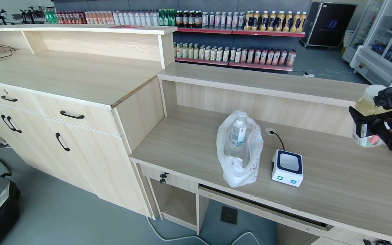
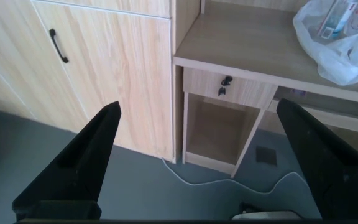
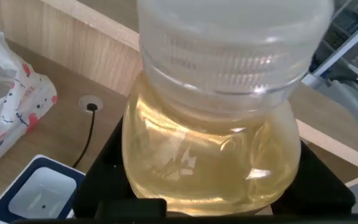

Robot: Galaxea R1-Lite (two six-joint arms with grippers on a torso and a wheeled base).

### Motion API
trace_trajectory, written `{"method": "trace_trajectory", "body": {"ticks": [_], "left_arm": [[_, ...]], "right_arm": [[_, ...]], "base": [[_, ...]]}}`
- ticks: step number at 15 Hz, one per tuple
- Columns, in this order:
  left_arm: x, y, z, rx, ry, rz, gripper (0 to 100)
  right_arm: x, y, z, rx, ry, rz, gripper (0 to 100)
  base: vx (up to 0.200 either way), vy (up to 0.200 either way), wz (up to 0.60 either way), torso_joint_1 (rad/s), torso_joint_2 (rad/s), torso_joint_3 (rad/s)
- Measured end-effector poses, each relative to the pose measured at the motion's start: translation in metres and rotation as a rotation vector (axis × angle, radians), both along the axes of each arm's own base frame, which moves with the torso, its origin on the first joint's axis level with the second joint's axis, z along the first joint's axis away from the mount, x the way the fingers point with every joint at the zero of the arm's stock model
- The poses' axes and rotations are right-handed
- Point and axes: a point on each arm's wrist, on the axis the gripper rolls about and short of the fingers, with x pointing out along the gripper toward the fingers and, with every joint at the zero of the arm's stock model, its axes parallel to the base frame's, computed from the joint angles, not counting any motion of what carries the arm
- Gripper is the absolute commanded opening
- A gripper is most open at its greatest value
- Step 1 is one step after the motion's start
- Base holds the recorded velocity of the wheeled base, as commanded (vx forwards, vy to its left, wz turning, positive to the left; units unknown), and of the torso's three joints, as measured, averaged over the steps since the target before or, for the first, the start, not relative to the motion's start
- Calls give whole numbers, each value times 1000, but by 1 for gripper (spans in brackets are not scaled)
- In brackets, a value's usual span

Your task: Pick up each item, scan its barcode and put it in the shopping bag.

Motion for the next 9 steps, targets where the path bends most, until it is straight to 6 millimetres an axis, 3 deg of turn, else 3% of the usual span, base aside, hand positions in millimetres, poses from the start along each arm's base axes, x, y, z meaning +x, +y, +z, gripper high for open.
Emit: {"method": "trace_trajectory", "body": {"ticks": [3,9], "left_arm": [[0,0,0,0,0,0,100],[0,0,0,0,0,1,100]], "right_arm": [[9,10,-6,-3,8,13,0],[36,32,-47,102,145,249,0]], "base": [[0,0,600,6,4,1],[0,0,0,0,0,0]]}}
